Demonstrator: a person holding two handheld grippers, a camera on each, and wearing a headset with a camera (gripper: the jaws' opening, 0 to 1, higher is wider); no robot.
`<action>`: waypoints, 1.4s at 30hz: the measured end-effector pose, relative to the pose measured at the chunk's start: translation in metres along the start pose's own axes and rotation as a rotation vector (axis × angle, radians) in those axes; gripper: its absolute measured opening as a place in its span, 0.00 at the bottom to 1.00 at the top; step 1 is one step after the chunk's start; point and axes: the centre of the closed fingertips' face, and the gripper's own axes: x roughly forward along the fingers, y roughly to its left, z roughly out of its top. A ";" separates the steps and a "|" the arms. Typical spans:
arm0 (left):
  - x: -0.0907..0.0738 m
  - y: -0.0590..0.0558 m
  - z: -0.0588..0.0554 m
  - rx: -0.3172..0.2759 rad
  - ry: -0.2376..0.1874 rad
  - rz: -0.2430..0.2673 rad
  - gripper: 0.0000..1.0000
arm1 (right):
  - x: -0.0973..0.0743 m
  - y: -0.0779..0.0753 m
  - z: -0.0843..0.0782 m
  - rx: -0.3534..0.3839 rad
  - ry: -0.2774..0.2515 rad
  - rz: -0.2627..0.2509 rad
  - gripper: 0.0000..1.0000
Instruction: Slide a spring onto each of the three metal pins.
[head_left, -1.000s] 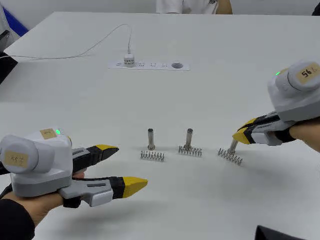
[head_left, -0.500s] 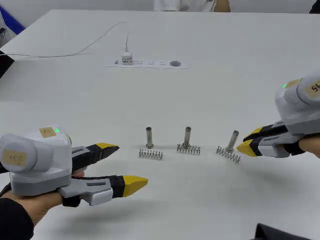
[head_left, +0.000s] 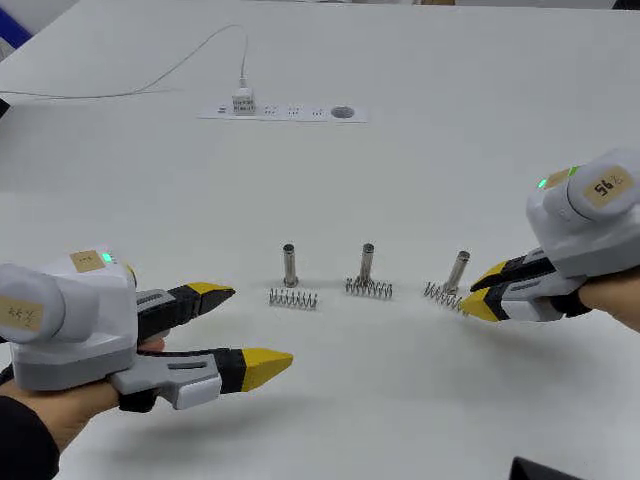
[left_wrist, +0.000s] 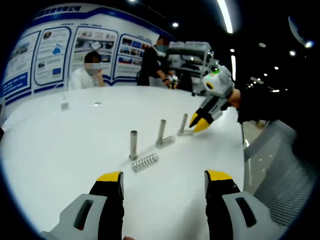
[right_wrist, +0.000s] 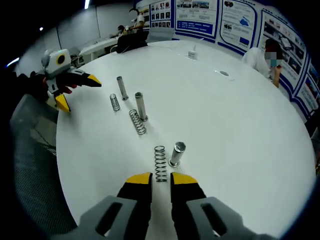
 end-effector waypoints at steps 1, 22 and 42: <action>0.001 0.000 0.000 -0.005 -0.001 -0.001 0.67 | 0.001 0.000 -0.001 -0.005 0.008 0.000 0.15; 0.007 -0.010 -0.001 -0.019 0.013 -0.033 0.67 | 0.010 0.005 -0.005 -0.030 0.072 0.023 0.13; 0.015 -0.026 -0.005 0.028 0.039 -0.100 0.67 | 0.015 0.002 -0.010 -0.065 0.120 0.030 0.12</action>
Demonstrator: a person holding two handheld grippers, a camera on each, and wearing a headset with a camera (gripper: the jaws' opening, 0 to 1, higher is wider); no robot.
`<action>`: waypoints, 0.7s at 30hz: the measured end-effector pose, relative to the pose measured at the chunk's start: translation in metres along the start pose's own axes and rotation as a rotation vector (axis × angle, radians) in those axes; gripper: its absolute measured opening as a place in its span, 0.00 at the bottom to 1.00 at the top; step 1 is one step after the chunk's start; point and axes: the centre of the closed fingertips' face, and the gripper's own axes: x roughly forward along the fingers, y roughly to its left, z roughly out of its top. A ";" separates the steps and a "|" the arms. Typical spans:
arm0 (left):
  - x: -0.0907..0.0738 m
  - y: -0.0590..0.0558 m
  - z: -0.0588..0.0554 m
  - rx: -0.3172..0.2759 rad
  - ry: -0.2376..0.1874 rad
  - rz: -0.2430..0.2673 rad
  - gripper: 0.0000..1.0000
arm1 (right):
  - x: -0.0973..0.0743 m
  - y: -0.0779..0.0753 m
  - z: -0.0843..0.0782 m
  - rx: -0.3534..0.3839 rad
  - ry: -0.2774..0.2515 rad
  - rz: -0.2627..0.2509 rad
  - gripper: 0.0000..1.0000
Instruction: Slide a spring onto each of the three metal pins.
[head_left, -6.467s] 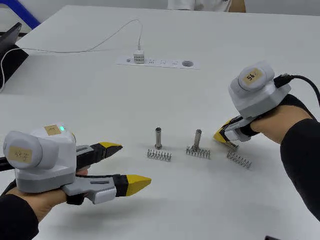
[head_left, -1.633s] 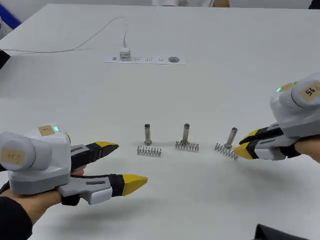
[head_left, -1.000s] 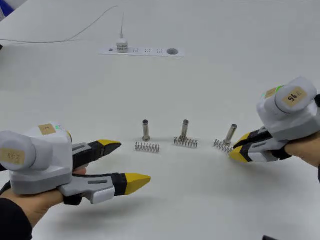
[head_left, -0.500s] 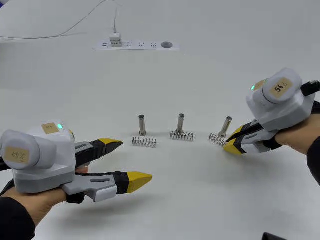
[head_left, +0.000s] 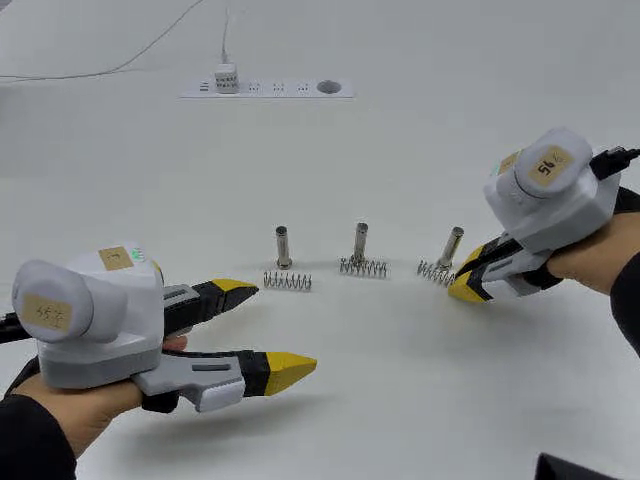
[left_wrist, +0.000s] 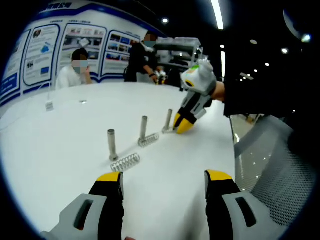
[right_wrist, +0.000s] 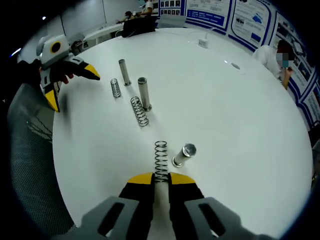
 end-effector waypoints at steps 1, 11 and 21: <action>-0.001 0.000 0.000 0.006 -0.001 0.000 0.67 | 0.000 0.000 0.000 -0.004 0.001 0.001 0.12; -0.003 0.003 0.004 0.032 -0.007 0.011 0.67 | 0.000 0.000 0.000 -0.019 0.011 0.002 0.12; 0.003 -0.007 0.005 0.097 0.037 -0.022 0.67 | -0.013 0.004 -0.001 -0.042 -0.001 0.000 0.11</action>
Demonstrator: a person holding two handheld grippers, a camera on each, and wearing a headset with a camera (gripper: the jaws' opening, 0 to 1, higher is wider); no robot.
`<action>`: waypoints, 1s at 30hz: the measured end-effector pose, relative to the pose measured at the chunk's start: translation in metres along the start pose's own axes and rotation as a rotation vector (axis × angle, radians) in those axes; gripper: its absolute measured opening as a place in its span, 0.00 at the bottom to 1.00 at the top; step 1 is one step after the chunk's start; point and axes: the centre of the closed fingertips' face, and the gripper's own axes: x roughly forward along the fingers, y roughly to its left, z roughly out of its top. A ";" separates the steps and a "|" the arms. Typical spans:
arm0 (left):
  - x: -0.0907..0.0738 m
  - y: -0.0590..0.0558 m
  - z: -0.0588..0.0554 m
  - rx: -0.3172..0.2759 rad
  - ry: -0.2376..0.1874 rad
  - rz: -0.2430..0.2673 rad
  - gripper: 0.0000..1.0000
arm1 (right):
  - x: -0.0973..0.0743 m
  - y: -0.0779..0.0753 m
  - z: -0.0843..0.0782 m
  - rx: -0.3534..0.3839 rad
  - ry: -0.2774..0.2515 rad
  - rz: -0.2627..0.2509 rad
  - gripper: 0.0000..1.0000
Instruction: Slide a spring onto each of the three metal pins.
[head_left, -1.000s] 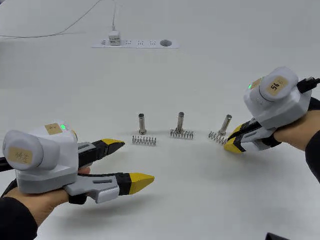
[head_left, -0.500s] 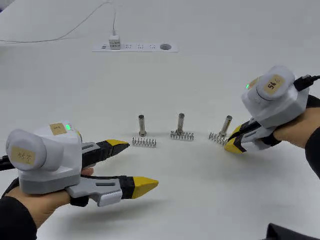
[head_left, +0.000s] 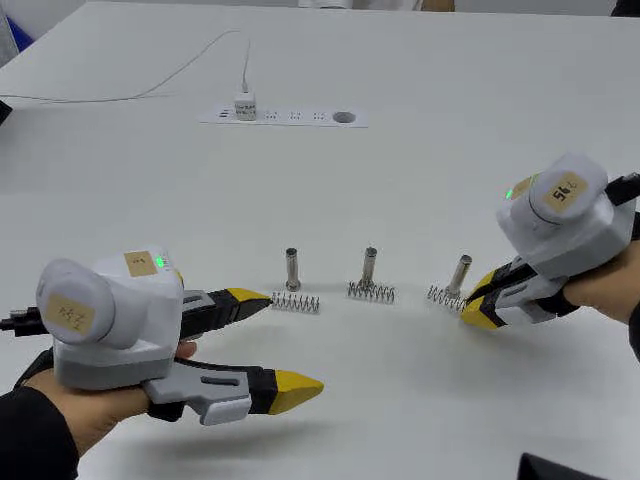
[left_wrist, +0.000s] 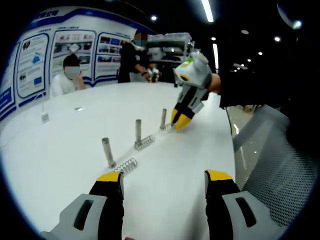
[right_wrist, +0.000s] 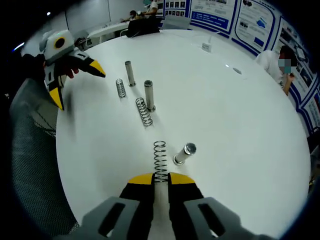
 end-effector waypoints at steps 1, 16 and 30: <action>0.000 -0.001 0.000 0.004 0.003 -0.003 0.67 | -0.001 0.001 0.000 -0.004 0.000 0.000 0.11; 0.015 -0.007 0.025 0.047 -0.004 -0.047 0.63 | -0.023 0.020 0.016 -0.072 -0.026 0.023 0.11; 0.049 -0.014 0.041 0.114 0.009 -0.100 0.54 | -0.023 0.035 0.035 -0.170 -0.035 0.046 0.11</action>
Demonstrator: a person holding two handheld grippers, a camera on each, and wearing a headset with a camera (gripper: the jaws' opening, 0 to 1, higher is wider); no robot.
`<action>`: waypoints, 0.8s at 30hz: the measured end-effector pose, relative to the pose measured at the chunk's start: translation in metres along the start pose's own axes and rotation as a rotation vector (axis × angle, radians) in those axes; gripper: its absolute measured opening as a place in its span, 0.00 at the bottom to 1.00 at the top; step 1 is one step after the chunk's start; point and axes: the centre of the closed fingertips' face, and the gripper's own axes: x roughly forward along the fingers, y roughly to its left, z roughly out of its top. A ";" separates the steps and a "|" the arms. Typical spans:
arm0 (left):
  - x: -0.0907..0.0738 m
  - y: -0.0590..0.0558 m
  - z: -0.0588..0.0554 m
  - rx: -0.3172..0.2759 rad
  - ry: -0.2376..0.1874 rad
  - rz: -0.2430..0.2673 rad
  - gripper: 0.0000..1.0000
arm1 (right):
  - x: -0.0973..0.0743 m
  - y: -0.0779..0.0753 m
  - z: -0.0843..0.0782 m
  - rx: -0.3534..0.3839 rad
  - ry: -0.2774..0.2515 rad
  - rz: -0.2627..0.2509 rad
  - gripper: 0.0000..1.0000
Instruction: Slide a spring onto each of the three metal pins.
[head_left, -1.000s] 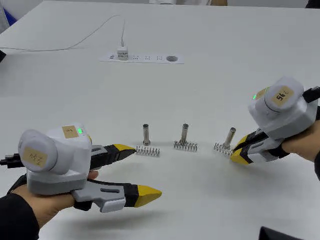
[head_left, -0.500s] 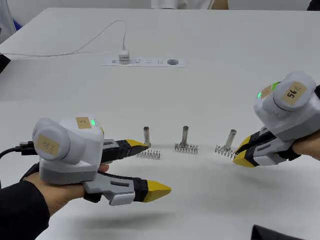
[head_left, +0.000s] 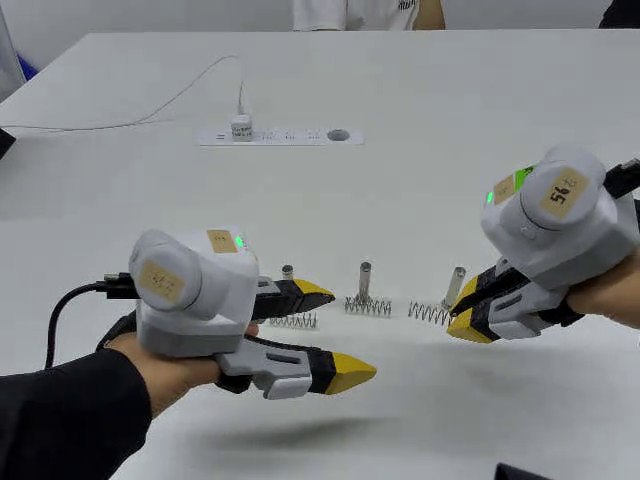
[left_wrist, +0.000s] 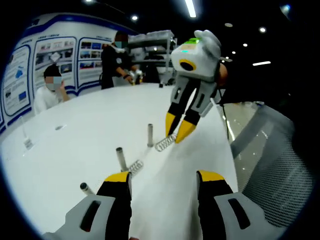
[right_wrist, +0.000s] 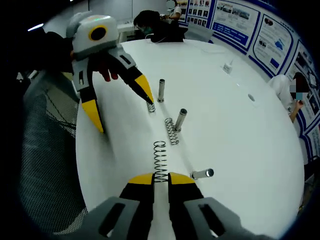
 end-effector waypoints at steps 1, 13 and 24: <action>0.001 0.000 0.001 0.003 0.000 -0.001 0.53 | 0.000 0.000 0.001 -0.002 -0.002 0.003 0.11; 0.011 0.001 0.005 0.025 -0.005 0.004 0.42 | 0.003 0.013 0.017 -0.080 -0.010 0.048 0.11; 0.016 -0.009 0.001 0.058 -0.002 -0.019 0.31 | 0.007 0.029 0.027 -0.159 0.002 0.100 0.11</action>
